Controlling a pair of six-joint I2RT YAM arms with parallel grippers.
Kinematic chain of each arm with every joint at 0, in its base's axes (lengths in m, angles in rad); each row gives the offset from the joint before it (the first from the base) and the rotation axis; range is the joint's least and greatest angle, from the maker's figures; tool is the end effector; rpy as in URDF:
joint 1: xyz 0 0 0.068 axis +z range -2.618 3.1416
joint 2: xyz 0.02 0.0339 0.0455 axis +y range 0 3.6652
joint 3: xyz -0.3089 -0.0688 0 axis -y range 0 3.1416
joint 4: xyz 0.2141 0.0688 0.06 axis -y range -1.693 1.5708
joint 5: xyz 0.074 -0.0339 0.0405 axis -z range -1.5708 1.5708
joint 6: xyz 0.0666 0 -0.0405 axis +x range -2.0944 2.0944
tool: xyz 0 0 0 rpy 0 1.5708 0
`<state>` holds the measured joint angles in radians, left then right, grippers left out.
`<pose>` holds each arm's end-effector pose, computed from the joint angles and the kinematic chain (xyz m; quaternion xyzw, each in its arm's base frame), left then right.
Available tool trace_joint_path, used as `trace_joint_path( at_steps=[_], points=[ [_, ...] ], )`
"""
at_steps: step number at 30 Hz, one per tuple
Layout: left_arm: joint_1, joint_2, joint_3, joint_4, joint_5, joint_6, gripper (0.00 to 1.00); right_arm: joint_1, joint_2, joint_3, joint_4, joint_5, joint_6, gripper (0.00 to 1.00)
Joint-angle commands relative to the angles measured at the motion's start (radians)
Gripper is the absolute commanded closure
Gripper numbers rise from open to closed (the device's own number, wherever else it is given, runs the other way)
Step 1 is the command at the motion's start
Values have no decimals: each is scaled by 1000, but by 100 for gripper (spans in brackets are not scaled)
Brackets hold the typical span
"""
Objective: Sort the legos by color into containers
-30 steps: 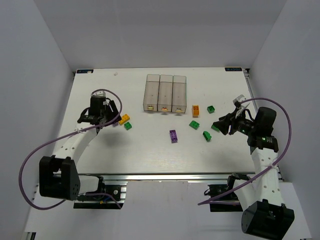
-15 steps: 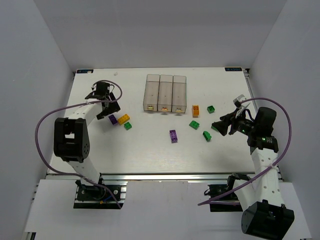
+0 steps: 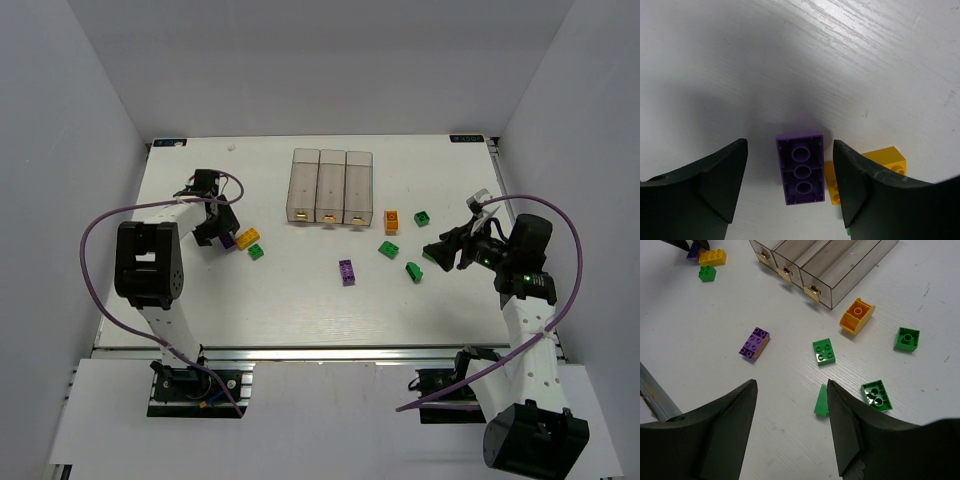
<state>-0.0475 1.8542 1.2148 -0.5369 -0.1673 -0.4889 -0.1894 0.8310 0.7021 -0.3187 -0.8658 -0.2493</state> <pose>0.3678 -0.0064 0.2015 -0.2299 0.9499 0.0273 0.2100 0.1445 0.0239 0.3229 -0.2463 0.7613 0.2414 0.5491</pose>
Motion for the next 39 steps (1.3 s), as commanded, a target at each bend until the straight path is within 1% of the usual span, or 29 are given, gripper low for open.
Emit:
trace_joint_path(
  at_steps=[1, 4, 5, 7, 8, 10, 11, 13, 15, 16, 18, 19, 20, 21, 22, 23, 24, 25, 26, 28, 30, 31, 32, 33, 34, 35, 37, 38, 39],
  points=[
    [8, -3, 17, 25, 34, -7, 22, 4, 0, 20, 20, 2, 8, 36],
    [8, 11, 19, 14, 28, 1, 28, 7, 0, 22, 21, 4, 10, 37],
    [8, 14, 19, 9, 20, 7, 33, 7, 0, 22, 24, 4, 12, 37],
    [8, 22, 14, 5, 14, 15, 38, 7, 2, 22, 24, 5, 12, 37],
    [8, 22, 12, 2, 12, 19, 43, 5, 2, 19, 24, 5, 12, 37],
    [8, 16, 5, 2, 14, 26, 50, 4, 3, 20, 24, 7, 12, 37],
    [8, 14, 5, 2, 14, 32, 59, 5, 2, 20, 23, 7, 13, 38],
    [8, -3, 8, -1, -3, 36, 69, 4, 2, 17, 24, 8, 13, 38],
    [8, -58, 9, 0, -20, 49, 80, 5, 2, 17, 27, 8, 13, 39],
    [8, -82, 11, 3, -24, 55, 81, 4, 3, 16, 26, 5, 13, 40],
    [-6, -180, 11, 18, 3, 87, 87, 7, 2, 13, 26, -9, 13, 46],
    [-15, -222, -13, 66, 18, 120, 88, 5, 2, 13, 26, -16, 13, 50],
    [-15, -266, -29, 99, 52, 147, 89, 5, 2, 13, 26, -36, 13, 62],
    [-25, -353, -52, 147, 116, 168, 92, 7, 2, 10, 24, -45, 10, 69],
    [-25, -386, -73, 258, 319, 197, 93, 10, 0, 8, 24, -56, 7, 78],
    [-25, -421, -115, 303, 403, 203, 94, 11, 0, 5, 24, -71, 1, 90],
    [-25, -418, -119, 340, 482, 202, 94, 18, 2, 2, 26, -76, -1, 94],
    [-40, -406, -113, 391, 621, 194, 94, 22, 0, -3, 24, -82, -4, 97],
    [-58, -383, -85, 405, 670, 181, 95, 30, 0, -3, 27, -90, -8, 100],
    [-89, -304, -31, 416, 713, 174, 97, 39, 2, -7, 29, -91, -11, 100],
    [-139, -254, 50, 410, 707, 176, 97, 50, 6, -10, 30, -82, -18, 100],
    [-156, -203, 84, 387, 700, 180, 97, 54, 8, -10, 32, -76, -19, 100],
    [-190, -175, 118, 374, 669, 182, 97, 59, 10, -9, 32, -67, -19, 100],
    [-205, -146, 191, 361, 658, 188, 97, 62, 11, -9, 33, -62, -22, 100],
    [-221, -86, 233, 323, 643, 193, 96, 64, 11, -9, 30, -59, -22, 97],
    [-248, -55, 273, 299, 596, 196, 94, 73, 14, -9, 35, -52, -22, 97],
    [-270, 2, 389, 237, 545, 193, 93, 76, 16, -12, 35, -44, -24, 96],
    [-270, 48, 419, 221, 519, 193, 92, 79, 19, -10, 36, -39, -24, 95],
    [-285, 68, 449, 206, 458, 193, 87, 82, 20, -10, 36, -38, -22, 94]
  ],
)
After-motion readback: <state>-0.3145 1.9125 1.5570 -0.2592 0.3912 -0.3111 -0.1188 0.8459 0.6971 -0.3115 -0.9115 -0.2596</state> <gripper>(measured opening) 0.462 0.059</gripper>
